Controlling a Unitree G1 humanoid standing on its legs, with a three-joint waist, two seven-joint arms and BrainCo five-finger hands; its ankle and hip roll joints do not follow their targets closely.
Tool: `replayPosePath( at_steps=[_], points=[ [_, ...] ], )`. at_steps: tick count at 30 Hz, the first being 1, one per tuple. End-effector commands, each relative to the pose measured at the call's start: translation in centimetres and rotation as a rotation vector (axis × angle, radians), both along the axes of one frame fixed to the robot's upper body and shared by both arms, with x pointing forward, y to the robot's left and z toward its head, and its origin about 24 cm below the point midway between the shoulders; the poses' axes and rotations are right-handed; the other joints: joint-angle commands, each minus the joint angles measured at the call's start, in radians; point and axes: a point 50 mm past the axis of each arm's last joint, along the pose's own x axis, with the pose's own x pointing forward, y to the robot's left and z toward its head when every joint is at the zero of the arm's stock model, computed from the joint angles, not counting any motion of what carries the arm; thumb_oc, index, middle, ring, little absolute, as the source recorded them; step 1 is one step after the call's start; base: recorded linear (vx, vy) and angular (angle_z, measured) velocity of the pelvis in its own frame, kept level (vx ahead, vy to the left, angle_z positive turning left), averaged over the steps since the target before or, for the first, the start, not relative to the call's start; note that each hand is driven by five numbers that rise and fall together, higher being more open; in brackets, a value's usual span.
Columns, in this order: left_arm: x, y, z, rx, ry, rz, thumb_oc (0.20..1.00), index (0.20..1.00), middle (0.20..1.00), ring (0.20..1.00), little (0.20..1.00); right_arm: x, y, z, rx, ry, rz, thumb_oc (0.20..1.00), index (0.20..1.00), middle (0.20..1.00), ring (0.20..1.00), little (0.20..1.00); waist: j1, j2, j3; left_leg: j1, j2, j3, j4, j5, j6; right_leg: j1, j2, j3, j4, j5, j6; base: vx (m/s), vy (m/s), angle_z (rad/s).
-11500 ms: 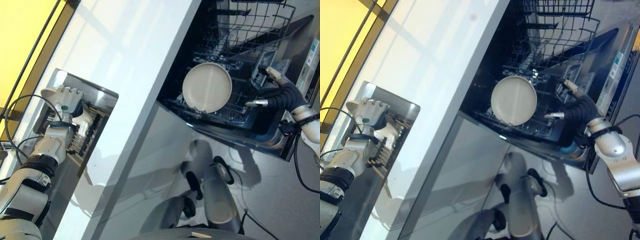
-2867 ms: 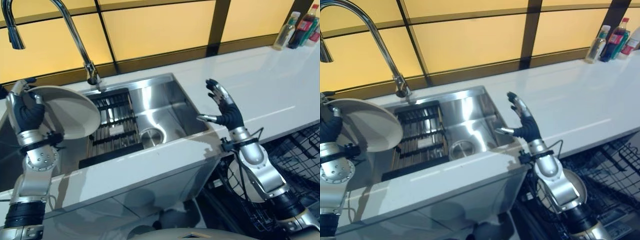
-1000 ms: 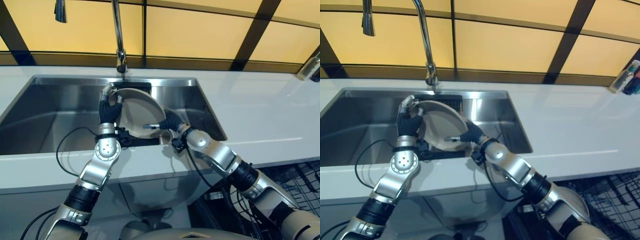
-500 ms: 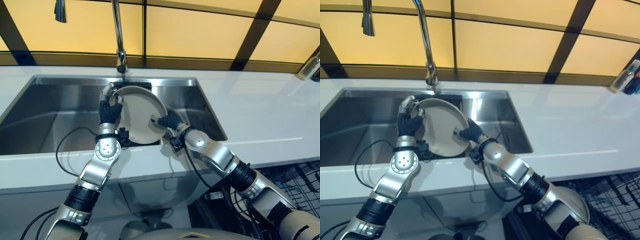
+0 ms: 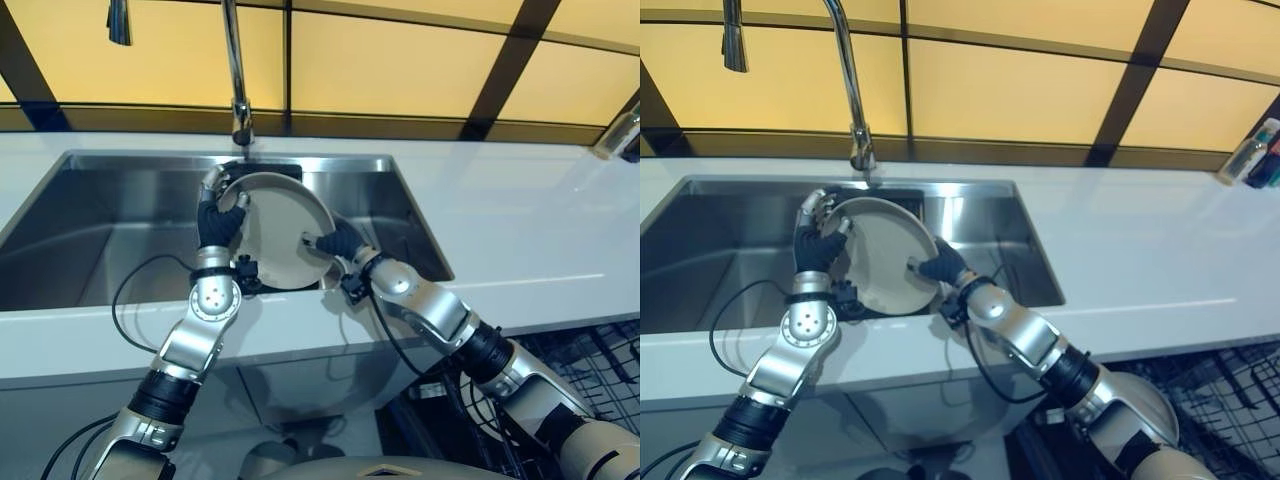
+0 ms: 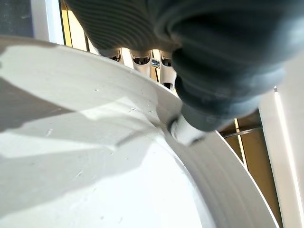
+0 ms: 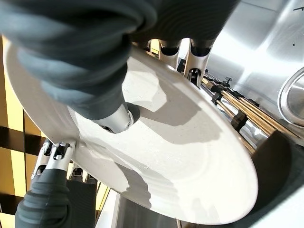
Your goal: Pick up plates and place into dishwasher.
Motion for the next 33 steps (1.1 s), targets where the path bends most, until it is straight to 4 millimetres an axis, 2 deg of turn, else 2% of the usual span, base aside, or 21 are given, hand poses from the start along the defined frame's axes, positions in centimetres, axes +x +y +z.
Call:
replayPosePath(
  at_steps=[1, 6, 17, 20, 25, 33],
  points=[
    [1.4, -0.3, 1.5, -0.052, -0.055, 0.010, 1.000, 1.000, 1.000, 1.000, 1.000, -0.3, -0.2, 3.9, 0.130, -0.179, 0.018, 0.200, 0.200, 0.200, 0.200, 0.200, -0.010, 0.002, -0.054, -0.002, -0.005, 0.055, 0.013, -0.085, 0.004, -0.048, -0.014, 0.001, 0.084, -0.053, 0.054, -0.06, -0.014, -0.04],
    [1.3, 0.3, 0.8, -0.095, -0.042, 0.057, 1.000, 1.000, 1.000, 1.000, 1.000, 0.0, -1.6, 5.3, 0.135, -0.253, -0.036, 0.200, 0.200, 0.200, 0.200, 0.200, -0.023, 0.002, -0.058, -0.009, 0.000, 0.064, 0.006, -0.081, 0.004, -0.059, -0.015, 0.010, 0.084, -0.048, 0.059, -0.05, -0.009, -0.04],
    [1.1, 1.9, 0.3, -0.158, -0.034, 0.126, 1.000, 1.000, 1.000, 1.000, 1.000, 1.0, -5.7, 6.3, 0.089, -0.341, -0.171, 0.200, 0.200, 0.200, 0.200, 0.200, -0.043, 0.002, -0.062, -0.015, 0.011, 0.085, -0.002, -0.074, 0.003, -0.064, -0.019, 0.013, 0.076, -0.041, 0.063, -0.03, -0.001, -0.03],
    [1.1, 2.0, 0.2, -0.158, -0.029, 0.127, 1.000, 1.000, 1.000, 1.000, 1.000, 1.4, -6.8, 7.4, 0.081, -0.414, -0.252, 0.200, 0.200, 0.200, 0.200, 0.200, -0.044, 0.001, -0.060, -0.013, 0.014, 0.091, -0.001, -0.076, 0.002, -0.062, -0.019, 0.013, 0.073, -0.038, 0.063, 0.00, 0.000, 0.00],
    [1.1, 2.4, -0.1, -0.166, -0.015, 0.129, 1.000, 1.000, 1.000, 1.000, 1.000, 2.3, -9.9, 10.2, 0.051, -0.563, -0.441, 0.200, 0.200, 0.200, 0.200, 0.200, -0.052, 0.003, -0.062, -0.011, 0.019, 0.102, -0.004, -0.080, 0.002, -0.064, -0.017, 0.020, 0.074, -0.038, 0.061, -0.01, 0.002, 0.00],
    [0.3, 4.4, -0.5, -0.168, 0.007, 0.150, 1.000, 1.000, 1.000, 1.000, 1.000, 1.5, -17.3, 11.5, -0.069, -0.689, -0.705, 0.200, 0.200, 0.200, 0.200, 0.200, -0.097, 0.017, -0.072, -0.016, 0.024, 0.133, -0.003, -0.082, 0.008, -0.086, -0.019, 0.061, 0.077, -0.025, 0.067, -0.02, -0.001, -0.04]
  ],
)
